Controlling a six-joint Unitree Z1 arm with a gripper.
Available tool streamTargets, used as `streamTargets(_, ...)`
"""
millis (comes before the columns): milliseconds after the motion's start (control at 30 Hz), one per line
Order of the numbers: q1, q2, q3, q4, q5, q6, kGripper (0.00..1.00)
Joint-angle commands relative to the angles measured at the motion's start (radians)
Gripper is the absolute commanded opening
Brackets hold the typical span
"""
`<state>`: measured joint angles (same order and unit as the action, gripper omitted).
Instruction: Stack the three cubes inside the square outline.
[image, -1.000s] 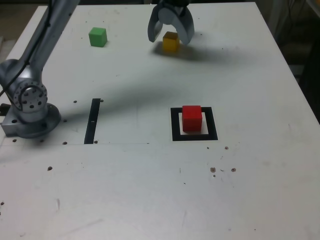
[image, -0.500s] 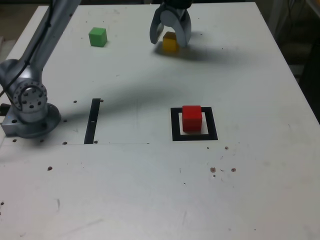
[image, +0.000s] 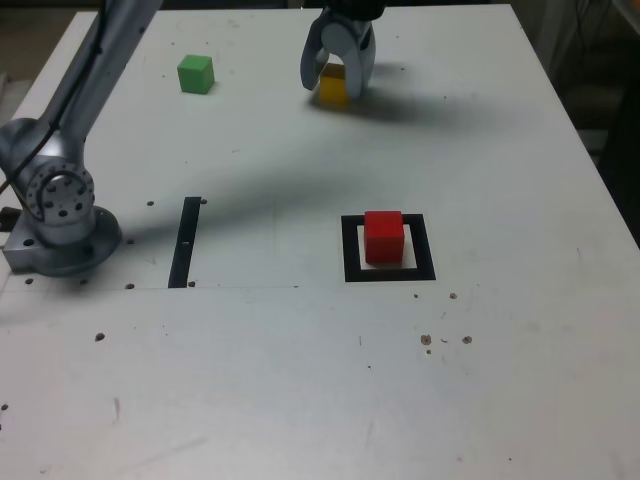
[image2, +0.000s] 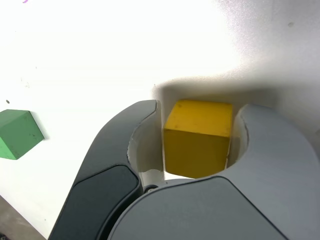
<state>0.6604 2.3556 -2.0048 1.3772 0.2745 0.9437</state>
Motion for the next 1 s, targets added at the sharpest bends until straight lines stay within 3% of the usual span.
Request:
streamTargets(0, -0.004, -0.004, 0.003, -0.002, 0.001, 0.001, 0.35)
streamTargets(467, -0.042, -0.068, 0.035, 0.0, -0.022, -0.021, 0.35)
streamTargets(967, -0.166, -0.293, 0.256, -0.002, -0.064, -0.197, 0.35)
